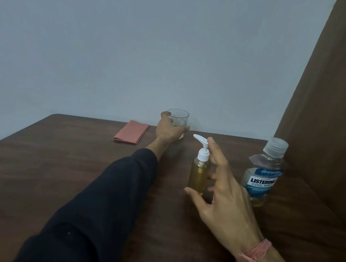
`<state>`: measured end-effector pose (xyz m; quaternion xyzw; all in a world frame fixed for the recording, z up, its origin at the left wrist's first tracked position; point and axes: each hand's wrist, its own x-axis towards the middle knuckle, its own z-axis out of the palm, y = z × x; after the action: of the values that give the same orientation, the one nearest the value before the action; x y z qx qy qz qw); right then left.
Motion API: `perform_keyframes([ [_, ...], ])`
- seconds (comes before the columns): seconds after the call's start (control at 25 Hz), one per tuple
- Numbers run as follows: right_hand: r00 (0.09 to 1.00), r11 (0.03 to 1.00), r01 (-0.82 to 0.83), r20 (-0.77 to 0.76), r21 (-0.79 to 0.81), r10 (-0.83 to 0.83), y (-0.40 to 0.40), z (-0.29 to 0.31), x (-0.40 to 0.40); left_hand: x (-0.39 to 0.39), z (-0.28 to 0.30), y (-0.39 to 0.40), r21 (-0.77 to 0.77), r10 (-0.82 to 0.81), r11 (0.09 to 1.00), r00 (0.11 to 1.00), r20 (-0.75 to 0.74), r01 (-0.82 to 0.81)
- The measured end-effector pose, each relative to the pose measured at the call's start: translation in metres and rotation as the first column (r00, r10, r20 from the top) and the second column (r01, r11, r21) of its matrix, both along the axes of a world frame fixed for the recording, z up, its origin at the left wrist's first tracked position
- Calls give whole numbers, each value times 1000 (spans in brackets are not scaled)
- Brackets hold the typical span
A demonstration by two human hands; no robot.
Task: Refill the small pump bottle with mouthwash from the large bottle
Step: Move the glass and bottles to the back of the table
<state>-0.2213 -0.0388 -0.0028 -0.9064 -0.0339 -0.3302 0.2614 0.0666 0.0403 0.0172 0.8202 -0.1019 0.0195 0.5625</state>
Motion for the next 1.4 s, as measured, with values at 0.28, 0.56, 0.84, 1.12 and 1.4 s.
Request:
perform_keyframes([
  [0.28, 1000, 999, 6, 7, 44, -6, -4, 0, 1, -63, -10, 38, 110, -105, 990, 986, 128, 91],
  [0.56, 997, 994, -73, 16, 81, 72, 3, 10, -13, -158, -18, 128, 51, -183, 982, 979, 93, 179],
  [0.84, 994, 979, -105, 8, 176, 105, -1, 6, -16, -199, -24, 132, 49, -240, 971, 944, 225, 235],
  [1.12, 979, 978, -202, 47, 58, 199, -6, 0, -8, -207, -24, 124, 114, -246, 969, 875, 416, 218],
  [1.4, 977, 983, -180, 120, 24, 176, -9, 3, -10, -206, -25, 124, 183, -239, 968, 847, 474, 170],
])
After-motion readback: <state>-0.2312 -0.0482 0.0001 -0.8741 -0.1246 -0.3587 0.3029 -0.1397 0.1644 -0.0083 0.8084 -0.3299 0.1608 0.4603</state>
